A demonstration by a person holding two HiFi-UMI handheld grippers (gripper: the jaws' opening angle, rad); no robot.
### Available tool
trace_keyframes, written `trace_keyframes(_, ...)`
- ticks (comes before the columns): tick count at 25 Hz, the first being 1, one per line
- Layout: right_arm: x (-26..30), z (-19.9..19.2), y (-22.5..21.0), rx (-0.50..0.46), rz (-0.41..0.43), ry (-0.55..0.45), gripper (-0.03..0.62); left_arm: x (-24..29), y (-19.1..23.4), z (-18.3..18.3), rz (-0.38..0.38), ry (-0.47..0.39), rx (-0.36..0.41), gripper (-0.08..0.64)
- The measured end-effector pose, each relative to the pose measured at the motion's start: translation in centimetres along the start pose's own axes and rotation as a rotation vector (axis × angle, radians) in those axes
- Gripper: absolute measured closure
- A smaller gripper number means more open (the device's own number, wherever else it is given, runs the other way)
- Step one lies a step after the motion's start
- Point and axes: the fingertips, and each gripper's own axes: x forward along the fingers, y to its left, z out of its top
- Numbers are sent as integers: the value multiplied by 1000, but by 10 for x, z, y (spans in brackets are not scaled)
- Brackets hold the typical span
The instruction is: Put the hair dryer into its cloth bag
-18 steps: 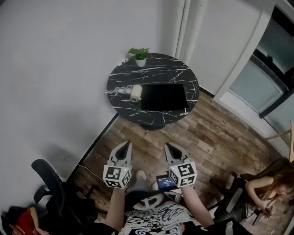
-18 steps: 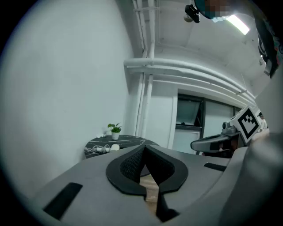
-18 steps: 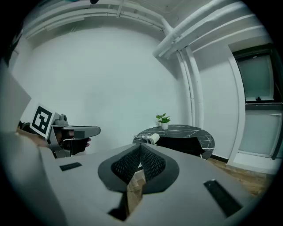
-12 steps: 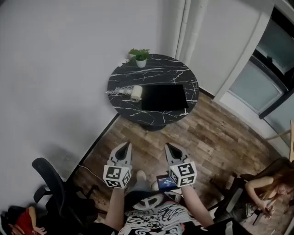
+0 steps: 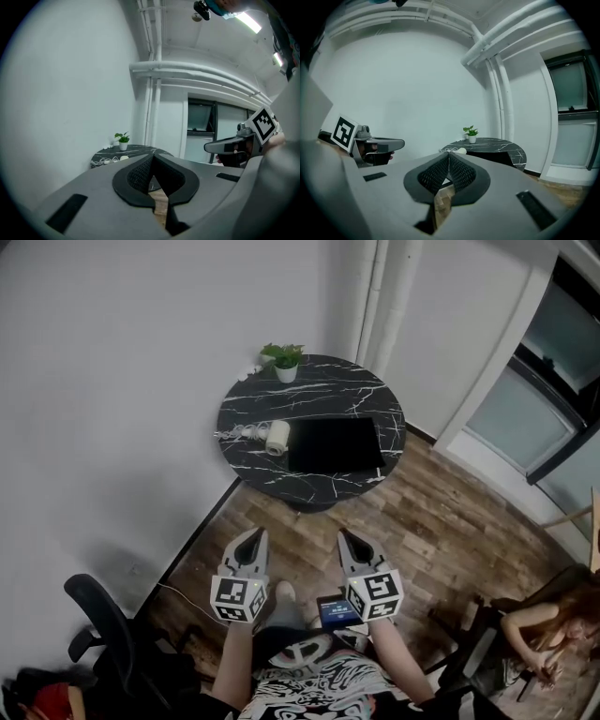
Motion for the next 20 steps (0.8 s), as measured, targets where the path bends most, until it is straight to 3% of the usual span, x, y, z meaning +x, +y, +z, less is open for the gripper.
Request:
trace_keyframes(4, 25, 15, -14, -5, -33, -71, 572, 25, 22, 3, 18, 0, 4, 546)
trace_keyframes(8, 80, 15, -32, 12, -37, -52, 572, 66, 56, -1, 11, 24, 33, 546)
trace_keyframes(13, 176, 12, -58, 80, -81, 12, 571, 143, 108, -1, -85, 43, 101, 546)
trace_keyframes(20, 312, 33, -91, 41, -160, 116, 571, 269, 199, 20, -175, 64, 148, 546)
